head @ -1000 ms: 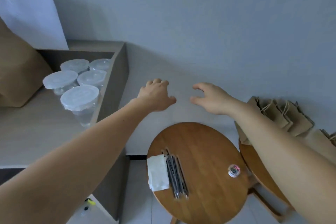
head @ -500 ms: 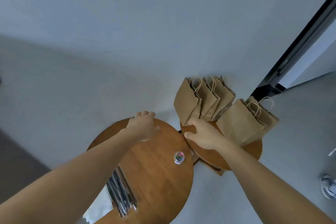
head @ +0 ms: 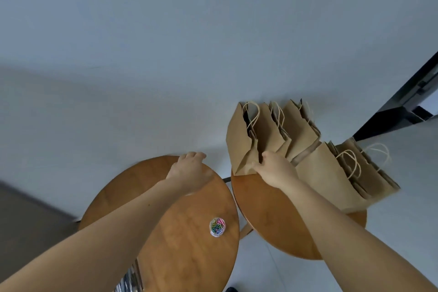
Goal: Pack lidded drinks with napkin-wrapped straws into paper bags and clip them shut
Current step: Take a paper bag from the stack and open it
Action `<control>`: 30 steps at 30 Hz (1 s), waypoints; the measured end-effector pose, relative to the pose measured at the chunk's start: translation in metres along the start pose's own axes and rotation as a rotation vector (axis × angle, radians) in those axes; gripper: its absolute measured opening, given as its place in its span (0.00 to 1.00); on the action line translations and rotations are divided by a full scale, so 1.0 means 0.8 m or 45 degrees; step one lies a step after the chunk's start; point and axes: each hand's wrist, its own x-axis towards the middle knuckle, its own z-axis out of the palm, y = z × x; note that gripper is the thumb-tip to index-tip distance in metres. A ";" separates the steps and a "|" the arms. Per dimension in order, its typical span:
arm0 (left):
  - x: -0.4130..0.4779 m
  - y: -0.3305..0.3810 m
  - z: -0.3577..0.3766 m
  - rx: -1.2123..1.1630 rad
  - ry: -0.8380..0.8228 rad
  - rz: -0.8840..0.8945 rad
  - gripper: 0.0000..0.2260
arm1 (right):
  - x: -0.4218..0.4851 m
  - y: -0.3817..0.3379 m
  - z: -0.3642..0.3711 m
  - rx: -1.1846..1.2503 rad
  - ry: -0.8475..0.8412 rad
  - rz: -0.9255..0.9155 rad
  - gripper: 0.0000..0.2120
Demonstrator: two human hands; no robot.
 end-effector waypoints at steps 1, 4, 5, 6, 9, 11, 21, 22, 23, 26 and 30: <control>0.003 0.002 0.007 -0.006 0.004 -0.034 0.28 | 0.022 0.007 -0.003 -0.003 0.014 0.008 0.17; 0.009 -0.001 0.027 -0.008 -0.002 -0.102 0.29 | 0.079 0.019 -0.003 0.012 0.034 0.026 0.19; 0.009 -0.004 0.032 -0.014 -0.003 -0.121 0.29 | 0.096 0.021 0.001 0.012 0.043 0.022 0.19; 0.009 -0.006 0.036 -0.021 0.002 -0.138 0.29 | 0.112 0.021 0.005 0.011 0.053 0.014 0.20; 0.010 -0.013 0.045 -0.055 0.018 -0.183 0.29 | 0.152 0.014 0.023 -0.003 0.049 -0.006 0.21; 0.010 -0.021 0.048 -0.066 0.009 -0.207 0.29 | 0.172 0.008 0.037 -0.006 0.051 -0.020 0.21; 0.009 -0.075 0.031 -0.101 0.058 -0.296 0.29 | 0.162 -0.064 0.022 -0.083 0.174 -0.320 0.09; 0.008 -0.081 0.025 -0.105 0.074 -0.295 0.29 | 0.149 -0.078 0.018 -0.086 0.192 -0.378 0.08; 0.006 -0.086 0.019 -0.109 0.089 -0.290 0.28 | 0.133 -0.092 0.017 -0.088 0.213 -0.426 0.08; -0.009 -0.102 0.006 -0.132 0.097 -0.256 0.28 | 0.075 -0.133 0.026 -0.064 0.256 -0.502 0.07; -0.041 -0.135 -0.005 -0.215 0.083 -0.253 0.28 | 0.003 -0.173 0.065 -0.183 0.124 -0.564 0.06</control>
